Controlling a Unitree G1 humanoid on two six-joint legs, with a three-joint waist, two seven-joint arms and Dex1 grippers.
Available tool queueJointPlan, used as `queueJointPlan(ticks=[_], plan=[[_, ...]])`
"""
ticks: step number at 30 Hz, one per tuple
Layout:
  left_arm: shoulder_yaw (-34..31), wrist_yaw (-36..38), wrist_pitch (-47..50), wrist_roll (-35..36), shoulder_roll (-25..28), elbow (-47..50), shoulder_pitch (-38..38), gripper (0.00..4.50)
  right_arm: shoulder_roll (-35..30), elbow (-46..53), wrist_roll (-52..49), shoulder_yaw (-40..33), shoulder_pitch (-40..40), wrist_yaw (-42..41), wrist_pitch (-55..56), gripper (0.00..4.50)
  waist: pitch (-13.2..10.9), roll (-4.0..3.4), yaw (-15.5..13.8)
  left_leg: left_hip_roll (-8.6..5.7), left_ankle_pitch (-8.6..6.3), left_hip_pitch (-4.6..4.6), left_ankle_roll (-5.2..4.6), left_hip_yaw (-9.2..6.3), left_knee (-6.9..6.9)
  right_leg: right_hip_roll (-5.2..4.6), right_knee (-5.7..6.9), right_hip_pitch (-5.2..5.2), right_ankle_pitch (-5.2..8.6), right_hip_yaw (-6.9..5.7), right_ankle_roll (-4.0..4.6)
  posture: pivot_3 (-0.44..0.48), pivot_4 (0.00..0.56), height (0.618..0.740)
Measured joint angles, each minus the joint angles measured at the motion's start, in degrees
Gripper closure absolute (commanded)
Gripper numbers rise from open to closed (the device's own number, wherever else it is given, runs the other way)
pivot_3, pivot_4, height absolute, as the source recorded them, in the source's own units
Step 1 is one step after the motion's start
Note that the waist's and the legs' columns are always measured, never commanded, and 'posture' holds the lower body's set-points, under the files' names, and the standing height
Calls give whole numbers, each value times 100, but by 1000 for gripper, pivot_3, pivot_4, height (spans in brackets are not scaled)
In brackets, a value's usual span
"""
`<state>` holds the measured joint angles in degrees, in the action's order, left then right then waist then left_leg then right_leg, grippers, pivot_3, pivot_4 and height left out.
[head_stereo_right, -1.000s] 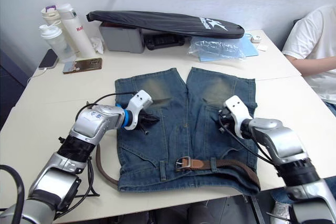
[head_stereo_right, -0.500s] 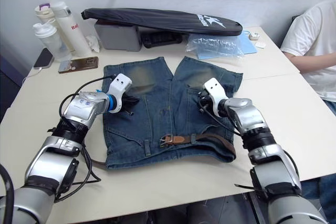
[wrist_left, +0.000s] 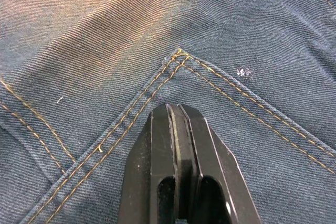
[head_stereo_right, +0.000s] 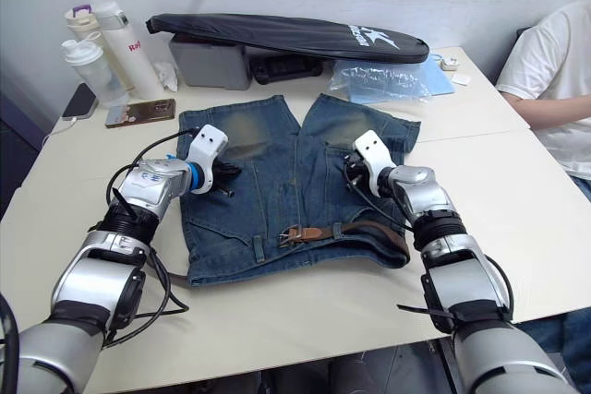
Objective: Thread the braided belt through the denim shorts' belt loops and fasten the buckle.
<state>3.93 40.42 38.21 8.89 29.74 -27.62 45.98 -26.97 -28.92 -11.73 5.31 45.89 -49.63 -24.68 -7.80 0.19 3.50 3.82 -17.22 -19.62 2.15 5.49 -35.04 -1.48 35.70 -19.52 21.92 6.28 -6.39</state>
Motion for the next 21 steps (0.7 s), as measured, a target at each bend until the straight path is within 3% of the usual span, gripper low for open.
queueJointPlan(ticks=[4,5,8,12,14,18,19,21], plan=[[-567,298,520,490,394,833,-138,537,-443,1324,-379,-402,-309,-125,-697,4,-3,-5,-13,1,0,0,0,-4,0,-2,-5,8,0,6,0,0,150,740],[-675,437,665,683,472,1123,-192,98,-496,1672,-450,-486,-390,-79,-841,0,-3,-5,-15,0,0,1,-1,-5,1,-2,-9,11,0,8,0,0,150,740],[-1024,1164,1164,1624,713,2334,-615,35,-561,2698,-764,-726,-763,75,-1340,0,-2,-5,-22,-1,-3,2,3,-9,20,-4,-16,18,0,9,0,0,150,740],[-1120,1542,1569,2238,929,3237,-1260,35,-550,3526,-965,-848,-1293,421,-1697,0,-8,-6,-45,-15,-2,-21,-1,-30,27,-7,-48,55,2,-7,4,0,150,740],[-1062,1507,1611,2311,895,3446,-1387,35,-539,3790,-1023,-987,-1554,588,-1820,0,-51,-57,-9,-73,42,-46,-29,-238,71,-71,-191,198,-6,-225,9,0,150,740],[-1069,1413,1573,2465,864,3729,-1514,35,-494,4318,-1217,-1074,-1829,878,-2138,0,-68,-87,-65,-277,218,-169,-25,-627,125,-204,-197,239,-19,-671,9,0,150,740],[-1069,1422,1540,2484,882,3793,-1566,35,-515,4440,-1284,-1082,-1887,903,-2257,0,-69,-89,-76,-293,254,-194,-29,-670,141,-220,-178,214,-19,-703,9,0,150,740],[-1085,1467,1501,2529,975,3862,-1723,35,-565,4632,-1416,-1075,-2012,888,-2416,0,-76,-87,-225,-294,261,-197,-25,-684,127,-246,-159,186,-17,-616,11,0,150,740]])
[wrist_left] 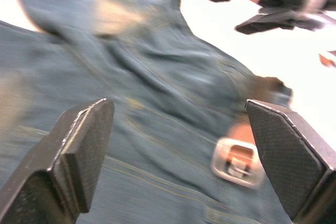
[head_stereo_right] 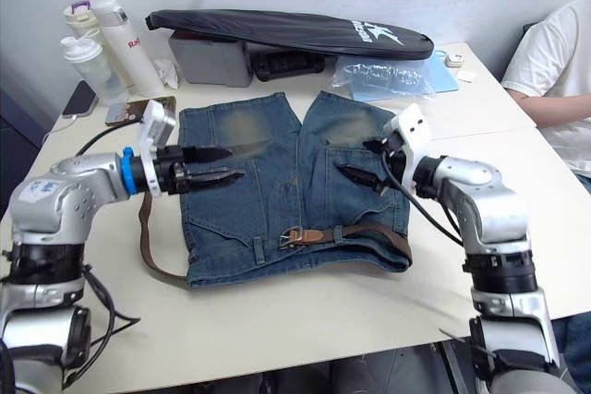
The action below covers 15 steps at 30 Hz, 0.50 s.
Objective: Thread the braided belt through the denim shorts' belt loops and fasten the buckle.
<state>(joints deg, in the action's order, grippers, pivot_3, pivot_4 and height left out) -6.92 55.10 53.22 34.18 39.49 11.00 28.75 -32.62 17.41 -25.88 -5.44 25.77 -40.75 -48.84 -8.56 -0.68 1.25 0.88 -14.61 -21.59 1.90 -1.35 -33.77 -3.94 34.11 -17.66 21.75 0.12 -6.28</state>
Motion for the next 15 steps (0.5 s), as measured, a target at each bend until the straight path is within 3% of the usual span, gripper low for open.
queueJointPlan(ticks=[2,8,15], plan=[[-29,161,-87,16,294,84,-265,35,-426,394,-249,0,-308,-230,-259,0,-14,-3,-137,-12,-2,-1,-9,4,13,-36,-23,7,2,19,4,0,150,740],[-412,294,-293,72,714,218,-806,35,-1437,1205,-979,-191,-519,-852,-807,0,-25,15,-104,-8,-18,24,-21,31,47,-60,-58,5,12,29,22,0,150,740],[-1519,-249,-292,121,866,-6,-1490,35,-1690,1495,-1823,-225,-589,-1079,-1266,0,-29,19,-44,12,-24,39,-31,31,70,-49,-42,-6,26,23,48,0,150,740]])
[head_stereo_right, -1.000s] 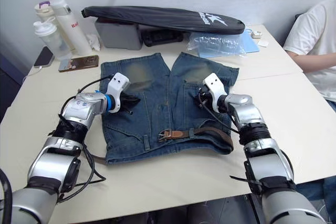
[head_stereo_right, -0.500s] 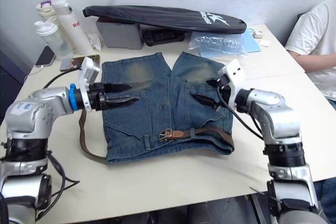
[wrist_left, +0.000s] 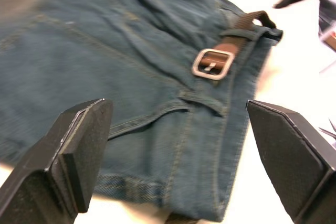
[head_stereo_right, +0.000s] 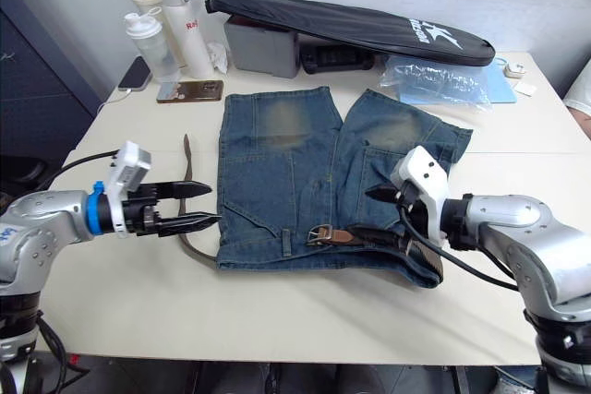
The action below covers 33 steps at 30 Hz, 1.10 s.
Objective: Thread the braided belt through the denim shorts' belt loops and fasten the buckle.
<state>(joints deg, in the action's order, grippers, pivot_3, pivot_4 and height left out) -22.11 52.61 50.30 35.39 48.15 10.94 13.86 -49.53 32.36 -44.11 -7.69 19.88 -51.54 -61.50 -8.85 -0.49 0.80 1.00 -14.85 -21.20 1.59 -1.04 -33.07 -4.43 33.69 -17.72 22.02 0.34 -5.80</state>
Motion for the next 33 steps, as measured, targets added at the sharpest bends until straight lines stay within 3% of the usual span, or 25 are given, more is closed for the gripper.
queueJointPlan(ticks=[5,12,22,25,31,33], plan=[[-510,-1373,-134,-638,-58,-1214,149,35,-201,67,-324,84,114,-93,-153,0,-7,17,-3,-3,-11,1,-19,-1,-7,-9,4,0,-1,0,-1,0,150,740],[-731,-2684,222,-923,-160,-2548,1356,35,-170,206,-496,308,386,140,-238,0,2,44,-78,-15,-15,-11,-14,-2,-6,-25,20,-26,-1,-2,0,0,150,740],[894,-3182,796,-1359,-985,-2823,2890,35,-155,348,-434,474,557,873,-267,0,3,53,-57,-14,16,-10,34,17,-10,5,45,-25,-6,-6,-13,0,150,740],[1183,-3466,1044,-1622,-1169,-3281,3299,35,-142,433,-451,470,565,1126,-372,0,3,53,-49,-10,18,-4,35,34,-13,18,56,-31,-9,-15,-29,0,150,740],[1487,-3749,1094,-2046,-1381,-3916,3417,35,-44,598,-624,277,579,1601,-515,0,0,59,-75,-10,23,-13,41,62,-26,11,96,-68,-9,-8,-34,0,150,740],[1481,-3819,1027,-2121,-1492,-4028,3508,898,-44,609,-633,258,588,1735,-524,0,1,64,-97,-12,23,-13,41,62,-29,7,98,-67,-9,-8,-34,0,150,740]])
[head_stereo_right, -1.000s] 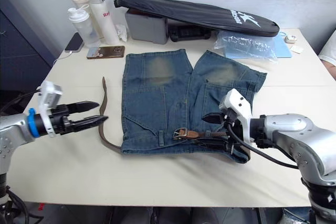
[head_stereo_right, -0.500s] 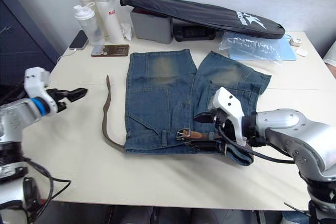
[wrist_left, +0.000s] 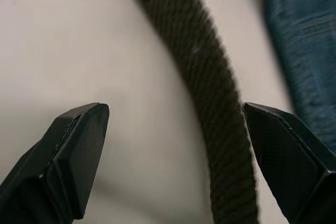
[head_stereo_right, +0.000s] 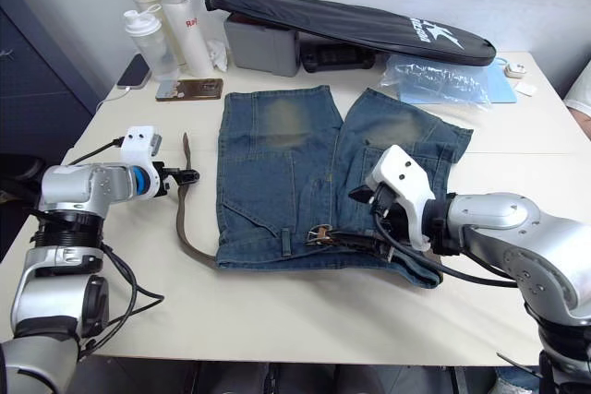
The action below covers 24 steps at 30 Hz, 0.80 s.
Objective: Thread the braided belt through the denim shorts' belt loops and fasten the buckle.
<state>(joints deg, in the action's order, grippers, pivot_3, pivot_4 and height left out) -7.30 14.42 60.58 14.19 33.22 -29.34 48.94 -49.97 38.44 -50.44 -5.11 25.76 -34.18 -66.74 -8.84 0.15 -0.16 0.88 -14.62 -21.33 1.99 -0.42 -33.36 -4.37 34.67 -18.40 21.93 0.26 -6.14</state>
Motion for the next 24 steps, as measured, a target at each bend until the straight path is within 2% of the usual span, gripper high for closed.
queueJointPlan(ticks=[7,8,13,16,18,19,20,24], plan=[[-201,-280,-41,-89,-321,-59,71,4223,-2,59,-22,-6,0,200,14,0,1,0,-25,-3,0,0,0,5,-7,-3,6,-1,-1,2,-3,0,150,740],[-206,-299,-66,-101,-328,-59,70,4482,-3,59,-21,-6,-1,208,21,0,1,0,-23,-2,0,0,0,6,-7,-2,6,-1,-1,2,-4,0,150,740],[-167,-240,-811,-268,-253,147,-239,4482,-123,45,78,-4,-1,194,66,0,-1,4,-10,2,2,1,4,9,-11,0,5,-4,-1,1,-4,0,150,740],[610,204,-1844,-815,170,668,-585,4482,-125,-18,153,9,-1,153,161,0,-1,5,15,4,8,3,14,14,-7,5,1,-6,-1,4,-4,0,150,740],[1498,606,-3005,-1574,755,1018,-791,4482,-132,-43,218,18,-1,111,184,0,1,2,20,6,9,6,17,22,15,11,-8,-6,-1,9,-4,0,150,740],[1736,746,-3528,-1845,926,1149,-851,4482,-147,-53,235,20,-5,95,191,0,4,-3,17,6,9,8,17,24,17,9,-15,-6,-1,11,-4,0,150,740],[1914,893,-4193,-2079,1023,1328,-932,4482,-163,-58,276,23,-6,59,216,0,7,-8,12,6,9,8,16,28,17,4,-24,-6,-1,15,-4,0,150,740],[2008,957,-4609,-2181,1027,1395,-965,4482,-165,-61,314,31,-5,46,252,0,7,-8,-3,5,9,6,12,26,16,2,-25,-4,-1,15,-4,0,150,740]])
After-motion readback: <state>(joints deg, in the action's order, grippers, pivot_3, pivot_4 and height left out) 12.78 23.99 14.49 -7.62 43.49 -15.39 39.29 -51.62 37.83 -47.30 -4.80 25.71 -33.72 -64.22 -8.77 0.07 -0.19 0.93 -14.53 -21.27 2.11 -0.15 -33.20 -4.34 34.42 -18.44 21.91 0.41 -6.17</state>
